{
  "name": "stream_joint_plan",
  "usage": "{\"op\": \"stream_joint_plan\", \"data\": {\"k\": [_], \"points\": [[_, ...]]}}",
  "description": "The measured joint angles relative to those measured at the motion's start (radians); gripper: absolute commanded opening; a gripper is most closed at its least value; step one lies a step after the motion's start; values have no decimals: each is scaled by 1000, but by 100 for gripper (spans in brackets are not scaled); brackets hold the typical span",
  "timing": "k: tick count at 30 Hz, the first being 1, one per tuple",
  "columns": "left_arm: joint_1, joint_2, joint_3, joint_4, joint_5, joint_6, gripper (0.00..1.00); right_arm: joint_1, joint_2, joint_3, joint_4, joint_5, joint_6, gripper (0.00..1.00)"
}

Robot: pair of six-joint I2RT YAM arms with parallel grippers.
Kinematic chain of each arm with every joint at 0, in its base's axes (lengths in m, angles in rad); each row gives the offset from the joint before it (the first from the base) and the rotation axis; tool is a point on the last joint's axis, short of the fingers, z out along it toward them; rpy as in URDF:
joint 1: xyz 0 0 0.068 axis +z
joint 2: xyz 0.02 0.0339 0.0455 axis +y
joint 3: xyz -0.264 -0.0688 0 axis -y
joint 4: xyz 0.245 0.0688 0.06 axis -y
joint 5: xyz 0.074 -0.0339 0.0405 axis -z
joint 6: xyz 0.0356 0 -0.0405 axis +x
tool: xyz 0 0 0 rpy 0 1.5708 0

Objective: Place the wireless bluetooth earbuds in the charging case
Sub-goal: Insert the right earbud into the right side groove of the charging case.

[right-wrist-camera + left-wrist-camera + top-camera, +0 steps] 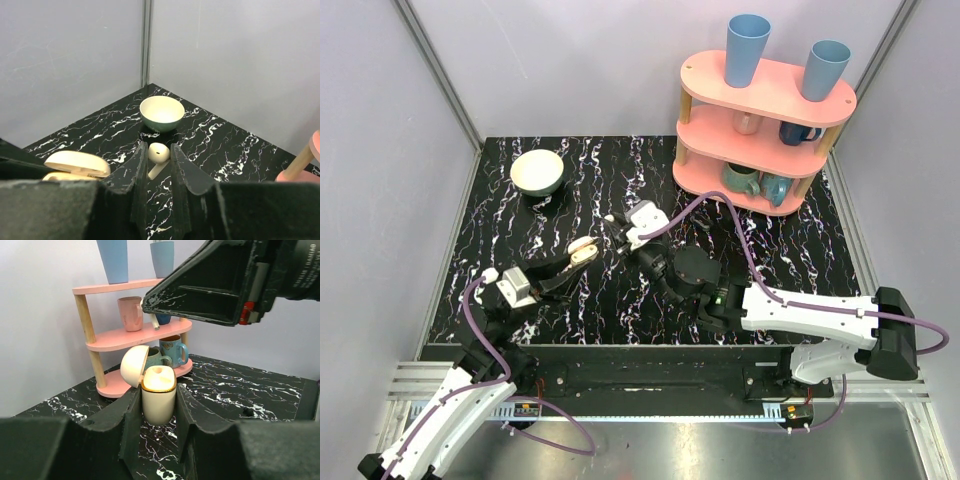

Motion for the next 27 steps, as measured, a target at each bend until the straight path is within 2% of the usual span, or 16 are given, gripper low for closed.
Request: {"op": "stream_joint_plan", "data": {"k": [13,27], "points": [[0,0,1,-20,-55,0,0,71,18,-35,96,9,-95,15],[0,1,1,-20,-58,0,0,91,54,-35,129,-32,-113,14]]}}
